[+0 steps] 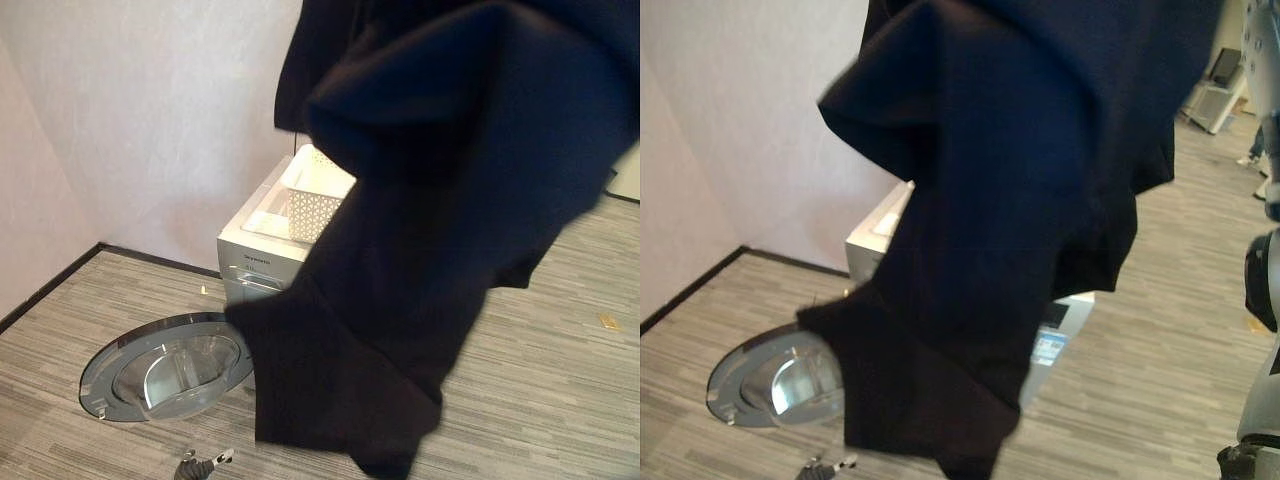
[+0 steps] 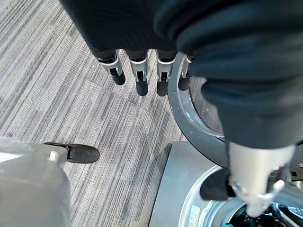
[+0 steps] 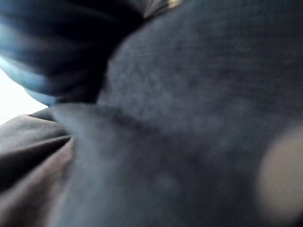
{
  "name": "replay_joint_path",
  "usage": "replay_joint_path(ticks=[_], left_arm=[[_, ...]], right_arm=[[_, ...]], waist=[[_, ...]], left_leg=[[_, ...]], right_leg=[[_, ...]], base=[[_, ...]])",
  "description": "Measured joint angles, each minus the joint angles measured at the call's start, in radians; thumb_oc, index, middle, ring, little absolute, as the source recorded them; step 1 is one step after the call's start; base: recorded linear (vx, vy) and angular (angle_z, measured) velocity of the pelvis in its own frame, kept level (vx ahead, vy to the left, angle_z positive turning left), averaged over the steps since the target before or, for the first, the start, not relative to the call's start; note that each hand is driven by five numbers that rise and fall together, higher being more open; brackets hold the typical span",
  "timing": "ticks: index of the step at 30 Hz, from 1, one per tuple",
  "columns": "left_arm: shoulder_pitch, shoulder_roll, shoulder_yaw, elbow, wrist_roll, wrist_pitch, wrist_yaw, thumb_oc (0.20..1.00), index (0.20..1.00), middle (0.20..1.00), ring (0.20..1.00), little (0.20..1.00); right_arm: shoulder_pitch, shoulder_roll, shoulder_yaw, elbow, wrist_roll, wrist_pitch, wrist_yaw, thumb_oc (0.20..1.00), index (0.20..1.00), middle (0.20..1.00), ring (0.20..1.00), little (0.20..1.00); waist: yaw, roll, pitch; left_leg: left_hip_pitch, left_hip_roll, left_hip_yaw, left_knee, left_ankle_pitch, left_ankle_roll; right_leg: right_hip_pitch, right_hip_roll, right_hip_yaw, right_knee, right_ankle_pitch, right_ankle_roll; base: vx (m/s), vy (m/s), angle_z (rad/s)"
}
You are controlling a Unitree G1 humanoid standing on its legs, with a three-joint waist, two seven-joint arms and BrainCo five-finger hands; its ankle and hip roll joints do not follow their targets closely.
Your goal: Grab the laundry basket,head to the washer,open it,put in the laundry and shut it.
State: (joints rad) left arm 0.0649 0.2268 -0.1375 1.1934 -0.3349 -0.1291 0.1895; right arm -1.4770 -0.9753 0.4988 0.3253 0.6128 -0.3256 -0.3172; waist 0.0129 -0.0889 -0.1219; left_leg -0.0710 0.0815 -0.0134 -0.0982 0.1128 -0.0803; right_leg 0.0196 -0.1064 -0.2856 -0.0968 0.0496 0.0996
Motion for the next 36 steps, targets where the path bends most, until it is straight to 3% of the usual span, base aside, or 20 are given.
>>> replay_joint_path(ticks=[3, 5, 6, 10, 11, 13, 17, 22, 32, 36], left_arm=[[0.038, 0.002, -0.031, -0.114, 0.004, 0.001, -0.001, 1.0, 1.0, 1.0, 1.0, 1.0], [0.046, 0.0, -0.049, -0.171, 0.022, -0.001, -0.007, 1.0, 1.0, 1.0, 1.0, 1.0], [0.078, 0.017, -0.088, -0.318, 0.037, 0.004, -0.013, 1.0, 1.0, 1.0, 1.0, 1.0], [0.124, 0.091, -0.202, -0.704, 0.136, -0.016, -0.068, 1.0, 1.0, 1.0, 1.0, 1.0], [0.111, 0.094, -0.201, -0.731, 0.158, -0.016, -0.087, 1.0, 1.0, 1.0, 1.0, 1.0], [0.112, 0.157, -0.224, -0.848, 0.182, -0.005, -0.133, 1.0, 1.0, 1.0, 1.0, 1.0], [0.083, 0.228, -0.242, -0.964, 0.187, 0.003, -0.204, 1.0, 1.0, 1.0, 1.0, 1.0], [-0.012, 0.277, -0.31, -1.056, 0.189, 0.004, -0.264, 1.0, 1.0, 1.0, 1.0, 1.0], [-0.148, 0.231, -0.399, -1.074, 0.214, 0.039, -0.285, 1.0, 1.0, 1.0, 1.0, 1.0], [-0.146, 0.242, -0.396, -1.174, 0.135, 0.052, -0.283, 1.0, 1.0, 1.0, 1.0, 1.0]], right_arm=[[0.313, -0.016, -0.181, -0.219, -0.033, 0.006, 0.04, 0.2, 0.2, 0.2, 0.2, 0.2], [0.466, -0.005, -0.21, -0.299, -0.055, 0.006, 0.056, 0.2, 0.2, 0.2, 0.2, 0.2], [0.627, 0.011, -0.272, -0.409, -0.091, 0.03, 0.087, 0.2, 0.2, 0.2, 0.2, 0.2], [0.89, 0.018, -0.222, -0.549, -0.156, 0.093, 0.208, 0.2, 0.2, 0.2, 0.2, 0.2], [0.914, 0.016, -0.209, -0.554, -0.157, 0.117, 0.234, 0.2, 0.2, 0.2, 0.2, 0.2], [0.991, 0.013, -0.207, -0.612, -0.156, 0.13, 0.286, 0.2, 0.2, 0.2, 0.2, 0.2], [1.018, -0.024, -0.202, -0.703, -0.129, 0.137, 0.389, 0.2, 0.2, 0.2, 0.2, 0.2], [1.011, -0.053, -0.201, -0.75, -0.075, 0.137, 0.442, 0.2, 0.2, 0.2, 0.2, 0.2], [1.012, -0.012, -0.171, -0.743, -0.077, 0.174, 0.449, 0.2, 0.2, 0.2, 0.2, 0.2], [1.013, 0.002, -0.148, -0.71, -0.12, 0.188, 0.447, 0.2, 0.2, 0.2, 0.2, 0.2]], waist=[[-0.002, -0.003, 0.004], [0.001, 0.003, 0.007], [0.002, 0.004, 0.019], [0.006, 0.045, 0.07], [0.004, 0.057, 0.074], [0.005, 0.054, 0.085], [0.004, 0.043, 0.101], [0.006, 0.024, 0.112], [-0.01, 0.017, 0.118], [-0.009, 0.019, 0.122]], left_leg=[[0.0, -0.001, 0.0, 0.0, 0.0, 0.001], [0.002, -0.002, 0.0, 0.0, 0.0, 0.001], [0.0, -0.001, 0.0, 0.0, 0.0, 0.001], [-0.002, -0.003, -0.001, 0.0, 0.001, 0.001], [-0.002, -0.003, -0.001, 0.0, 0.001, 0.001], [-0.003, -0.001, -0.002, 0.0, 0.0, 0.002], [-0.002, -0.003, -0.002, 0.0, 0.001, 0.004], [0.001, -0.013, -0.005, 0.004, -0.004, 0.01], [0.001, -0.015, 0.001, 0.004, -0.006, 0.012], [0.001, -0.015, 0.001, 0.004, -0.006, 0.012]], right_leg=[[0.003, 0.0, -0.001, 0.0, 0.002, -0.002], [0.006, 0.0, -0.001, 0.0, 0.002, -0.002], [0.003, 0.001, 0.0, 0.0, 0.003, -0.001], [0.002, 0.001, 0.001, 0.0, 0.007, 0.003], [0.001, 0.001, 0.003, 0.0, 0.007, 0.004], [0.002, 0.005, 0.0, 0.0, 0.005, 0.006], [0.003, 0.004, -0.002, 0.001, 0.0, 0.005], [0.012, -0.003, -0.012, 0.008, -0.002, 0.008], [0.009, -0.007, -0.006, 0.001, -0.004, 0.011], [0.008, -0.007, -0.005, 0.001, -0.004, 0.011]], base=[[-0.02, 0.007, 0.0], [-0.02, 0.009, 0.01], [0.0, 0.0, 0.0], [-0.01, 0.004, 0.0], [0.0, 0.0, 0.0], [0.0, 0.0, 0.0], [0.0, 0.001, 0.01], [0.0, 0.002, 0.06], [0.0, -0.001, 0.0], [0.0, 0.0, 0.0]])
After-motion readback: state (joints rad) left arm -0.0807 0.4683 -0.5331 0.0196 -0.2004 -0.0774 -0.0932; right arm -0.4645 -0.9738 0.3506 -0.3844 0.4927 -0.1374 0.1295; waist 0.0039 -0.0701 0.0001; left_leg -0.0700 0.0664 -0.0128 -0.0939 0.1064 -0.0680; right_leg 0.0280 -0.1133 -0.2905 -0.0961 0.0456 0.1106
